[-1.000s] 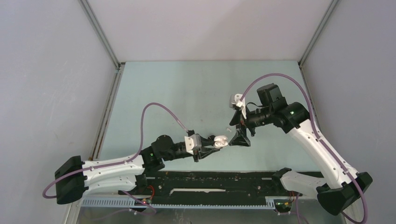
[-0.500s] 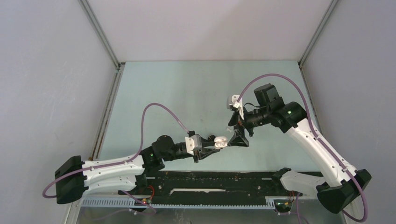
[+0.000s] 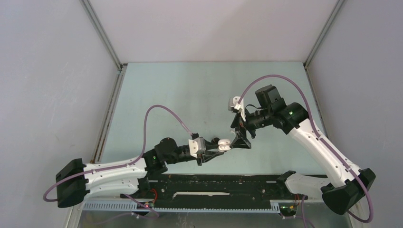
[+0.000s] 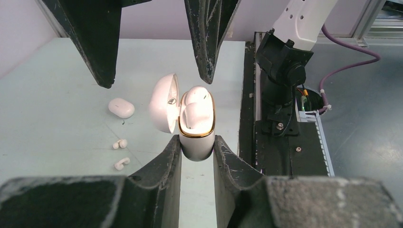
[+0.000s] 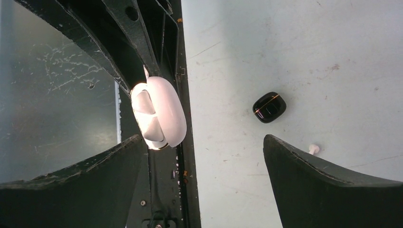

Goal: Insert the wireless bluetooth earbuds into the charging case
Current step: Close the charging case, then place the charging case at the center of the board.

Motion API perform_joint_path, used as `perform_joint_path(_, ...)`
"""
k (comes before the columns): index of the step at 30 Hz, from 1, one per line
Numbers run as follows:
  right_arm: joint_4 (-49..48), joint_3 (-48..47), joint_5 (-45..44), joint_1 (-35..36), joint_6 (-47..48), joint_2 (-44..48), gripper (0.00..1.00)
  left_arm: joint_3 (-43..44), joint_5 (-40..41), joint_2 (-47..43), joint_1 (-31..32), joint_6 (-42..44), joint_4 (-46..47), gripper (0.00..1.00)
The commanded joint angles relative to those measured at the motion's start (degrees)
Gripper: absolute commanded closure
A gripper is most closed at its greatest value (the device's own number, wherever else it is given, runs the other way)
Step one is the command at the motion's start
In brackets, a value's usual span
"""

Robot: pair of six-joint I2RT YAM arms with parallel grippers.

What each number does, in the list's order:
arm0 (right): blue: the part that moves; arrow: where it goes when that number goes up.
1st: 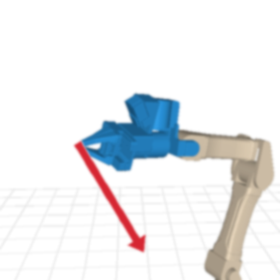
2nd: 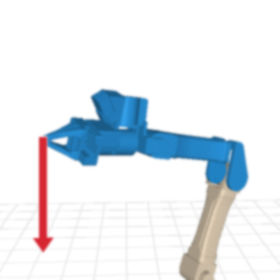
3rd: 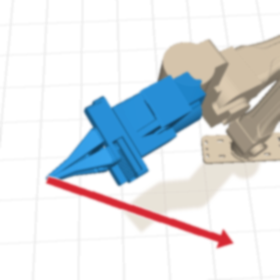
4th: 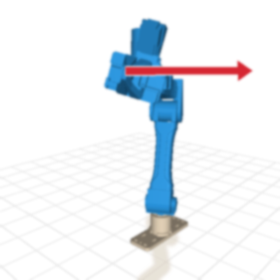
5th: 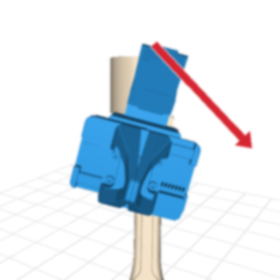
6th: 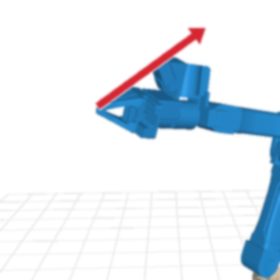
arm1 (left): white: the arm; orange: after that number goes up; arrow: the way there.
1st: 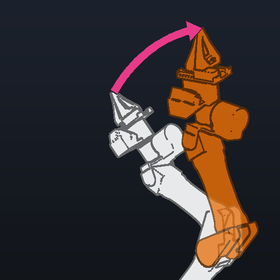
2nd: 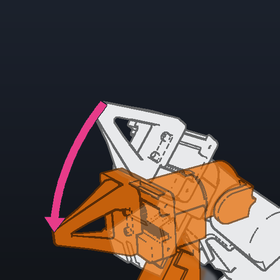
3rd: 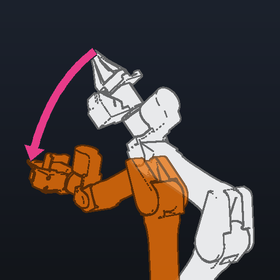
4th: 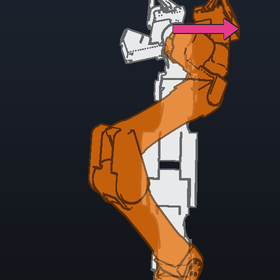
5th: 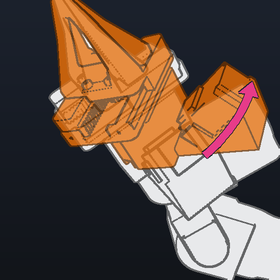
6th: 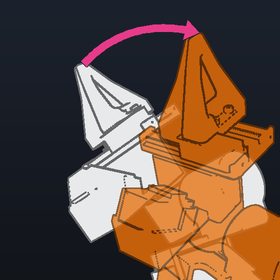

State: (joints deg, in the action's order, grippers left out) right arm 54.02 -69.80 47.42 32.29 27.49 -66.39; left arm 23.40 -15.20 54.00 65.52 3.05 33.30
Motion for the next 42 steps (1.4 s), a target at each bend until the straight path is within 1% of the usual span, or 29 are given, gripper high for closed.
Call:
perform_joint_path(1, -0.6, -0.1, 0.6, 0.4, 1.9, 0.2, 0.01, 2.4, 0.2, -1.0, 0.5, 1.0, 2.6, 1.0)
perform_joint_path(9, 6.0, -0.1, 6.5, 1.9, 10.8, 2.1, 0.0, 2.6, 0.3, -0.6, 0.4, 0.9, 2.5, 1.0)
perform_joint_path(14, 7.3, -0.1, 8.2, 3.7, 13.2, 2.4, 0.0, 3.0, 0.4, 0.3, 0.5, -0.5, 3.2, 1.0)
perform_joint_path(18, 8.1, -0.2, 9.0, 4.8, 13.4, 4.0, 0.0, 3.9, 4.7, 1.6, 0.4, -2.6, 3.0, 1.0)
perform_joint_path(20, 9.7, -0.7, 8.4, 5.1, 14.0, 5.7, 0.01, 4.5, 7.3, 2.5, 0.3, -4.9, 2.1, 1.0)
perform_joint_path(24, 13.7, -2.9, 4.5, 4.1, 15.0, 10.2, 0.01, 5.6, 10.5, 4.7, -0.9, -8.4, 1.1, 1.0)
perform_joint_path(26, 11.8, -3.5, 0.6, 1.2, 11.0, 12.7, 0.0, 6.2, 11.5, 6.0, -1.4, -10.1, 0.1, 1.0)
perform_joint_path(27, 10.5, -3.2, -1.8, -1.8, 9.2, 13.4, 0.0, 6.6, 13.0, 6.6, -1.7, -11.2, -0.9, 1.0)
perform_joint_path(28, 9.9, -2.6, -2.4, -5.3, 8.0, 13.5, 0.0, 6.8, 14.6, 7.1, -2.2, -12.6, -1.8, 1.0)
perform_joint_path(29, 10.4, -2.3, -1.3, -10.3, 8.2, 12.9, 0.0, 7.2, 16.5, 7.7, -3.0, -14.6, -3.2, 1.0)
perform_joint_path(31, 13.3, -1.1, 3.1, -20.2, 10.1, 10.1, 0.0, 8.2, 17.3, 8.9, -6.5, -19.9, -7.5, 1.0)
perform_joint_path(33, 15.4, 0.0, 5.5, -27.5, 10.7, 5.9, 0.01, 8.8, 16.9, 9.7, -11.1, -24.8, -10.4, 1.0)
perform_joint_path(35, 15.7, 1.1, 5.5, -31.4, 9.4, 1.6, 0.05, 9.5, 16.7, 10.9, -14.7, -28.9, -13.1, 1.0)
perform_joint_path(37, 12.9, 2.8, 4.9, -35.2, 6.2, -1.8, 0.07, 11.6, 16.0, 14.0, -18.0, -32.4, -17.8, 1.0)
perform_joint_path(39, 6.1, 5.4, 3.6, -37.3, 1.7, -2.7, 0.08, 14.3, 12.6, 18.2, -21.4, -36.6, -21.9, 1.0)
perform_joint_path(41, -0.1, 8.3, 0.3, -38.2, -1.5, -2.5, 0.09, 14.7, 7.6, 22.2, -23.8, -41.0, -21.4, 1.0)
perform_joint_path(42, -2.6, 9.6, -1.5, -38.3, -2.3, -2.4, 0.09, 14.4, 6.6, 23.7, -24.6, -43.2, -20.0, 0.99)
